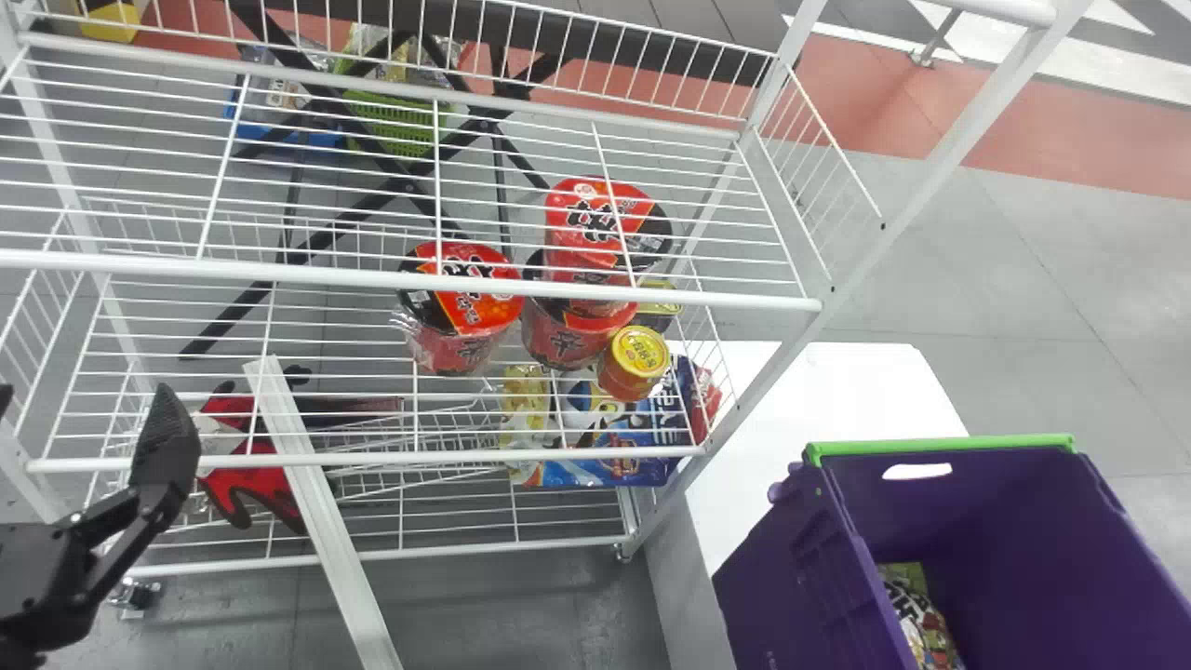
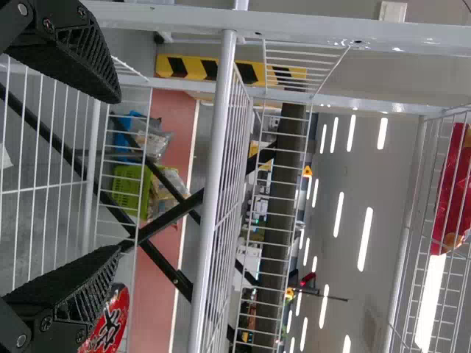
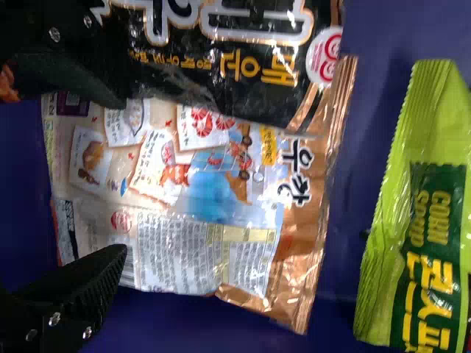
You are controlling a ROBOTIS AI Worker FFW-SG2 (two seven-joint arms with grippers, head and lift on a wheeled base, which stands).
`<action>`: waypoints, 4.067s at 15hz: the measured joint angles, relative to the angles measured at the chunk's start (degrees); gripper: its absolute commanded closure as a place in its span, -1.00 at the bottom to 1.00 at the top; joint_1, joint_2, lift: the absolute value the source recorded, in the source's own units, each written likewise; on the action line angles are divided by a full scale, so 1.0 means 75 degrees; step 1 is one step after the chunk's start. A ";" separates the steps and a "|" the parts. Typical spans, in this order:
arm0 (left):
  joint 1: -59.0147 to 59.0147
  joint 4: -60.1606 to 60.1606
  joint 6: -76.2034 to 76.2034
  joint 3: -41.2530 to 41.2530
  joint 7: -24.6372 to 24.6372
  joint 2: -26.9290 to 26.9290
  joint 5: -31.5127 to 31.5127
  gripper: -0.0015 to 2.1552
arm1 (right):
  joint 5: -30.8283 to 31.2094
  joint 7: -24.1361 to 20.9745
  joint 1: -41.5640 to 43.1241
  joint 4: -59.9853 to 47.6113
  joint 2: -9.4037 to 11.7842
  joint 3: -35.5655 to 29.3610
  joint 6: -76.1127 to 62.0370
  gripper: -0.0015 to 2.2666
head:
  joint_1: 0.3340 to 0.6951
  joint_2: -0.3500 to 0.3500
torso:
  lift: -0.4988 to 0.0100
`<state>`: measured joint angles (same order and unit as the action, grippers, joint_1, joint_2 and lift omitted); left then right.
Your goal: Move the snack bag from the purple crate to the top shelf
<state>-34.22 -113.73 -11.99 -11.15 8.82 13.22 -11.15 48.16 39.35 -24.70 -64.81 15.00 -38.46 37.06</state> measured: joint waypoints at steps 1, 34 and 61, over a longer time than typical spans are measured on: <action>0.0017 0.0014 0.0000 -0.0001 -0.0004 0.0006 -0.0016 -0.90 | 0.0000 -0.0003 0.0004 0.0003 0.0038 -0.0032 0.0024 -0.87 | 1.00 -1.00 | -0.81; 0.0192 0.0259 0.0000 -0.0090 -0.0016 0.0000 -0.0107 -0.90 | -0.0470 0.1157 0.0371 -0.0604 -0.0060 -0.0960 0.0446 0.83 | 1.00 -1.00 | -0.81; 0.0128 0.0167 0.0047 -0.0136 -0.0017 -0.0002 -0.0036 -0.90 | -0.0479 0.2261 -0.0302 -0.4259 -0.1000 -0.1691 0.2138 0.83 | 1.00 -1.00 | -0.63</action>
<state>-33.26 -112.48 -11.64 -12.17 8.70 13.21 -11.42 44.57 56.31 -26.97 -96.76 7.50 -51.14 53.09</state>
